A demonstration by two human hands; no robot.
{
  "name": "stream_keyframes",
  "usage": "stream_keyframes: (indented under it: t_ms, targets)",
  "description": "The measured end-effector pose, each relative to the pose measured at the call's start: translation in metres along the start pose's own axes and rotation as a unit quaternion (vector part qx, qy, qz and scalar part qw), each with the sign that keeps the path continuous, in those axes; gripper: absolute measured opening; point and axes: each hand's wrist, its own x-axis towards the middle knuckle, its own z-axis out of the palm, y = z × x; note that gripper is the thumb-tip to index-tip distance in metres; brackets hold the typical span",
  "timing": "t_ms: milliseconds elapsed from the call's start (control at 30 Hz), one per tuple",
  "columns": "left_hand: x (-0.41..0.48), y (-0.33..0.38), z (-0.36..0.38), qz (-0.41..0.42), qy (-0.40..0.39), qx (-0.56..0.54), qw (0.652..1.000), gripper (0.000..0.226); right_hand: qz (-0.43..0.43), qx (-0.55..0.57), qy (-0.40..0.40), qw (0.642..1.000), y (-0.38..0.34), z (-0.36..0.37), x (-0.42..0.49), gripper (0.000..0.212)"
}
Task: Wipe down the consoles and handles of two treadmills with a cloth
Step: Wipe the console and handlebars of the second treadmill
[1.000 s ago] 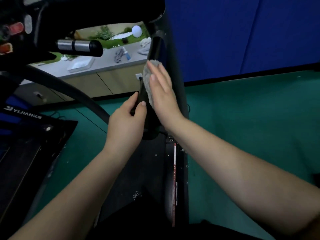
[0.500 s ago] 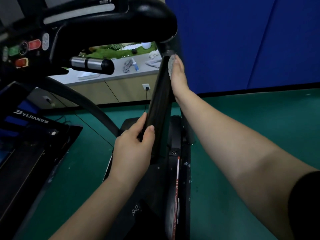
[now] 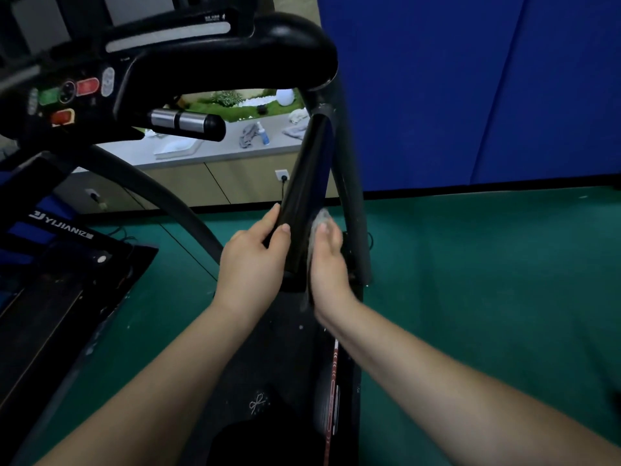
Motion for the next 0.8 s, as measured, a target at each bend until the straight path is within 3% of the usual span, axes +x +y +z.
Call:
stream_keyframes:
  t_ms: [133,200,300,400,500,600,700,800]
  targets:
    - [0.000,-0.002,0.000,0.000,-0.005,-0.008,1.000,0.041,0.063,-0.027,-0.068,0.995,0.006,-0.014,-0.044,0.045]
    - [-0.001,-0.001,0.000,-0.004,-0.011,-0.028,1.000,0.040,0.054,-0.034,-0.118,0.991,-0.001,-0.027,-0.060,0.043]
    - [0.005,-0.008,-0.002,-0.054,-0.057,-0.130,0.988,0.037,-0.076,-0.098,-0.121,0.985,-0.027,-0.044,-0.072,0.034]
    - [0.007,-0.023,-0.009,-0.123,-0.127,-0.298,0.938,0.045,-0.186,-0.141,-0.072,0.970,-0.056,-0.049,-0.057,0.035]
    - [-0.001,-0.038,-0.016,-0.152,-0.102,-0.361,0.914,0.063,-0.277,-0.274,-0.113,0.914,-0.062,-0.031,-0.024,0.038]
    - [-0.009,-0.045,-0.015,-0.169,-0.090,-0.394,0.899,0.063,-0.294,-0.398,-0.164,0.853,-0.044,-0.010,0.001,0.039]
    - [-0.015,-0.050,-0.012,-0.162,-0.088,-0.407,0.894,0.059,-0.331,-0.403,-0.167,0.837,-0.031,-0.009,-0.016,0.038]
    - [-0.022,-0.048,-0.010,-0.167,-0.076,-0.427,0.885,0.054,-0.395,-0.405,-0.213,0.797,-0.020,-0.024,-0.039,0.035]
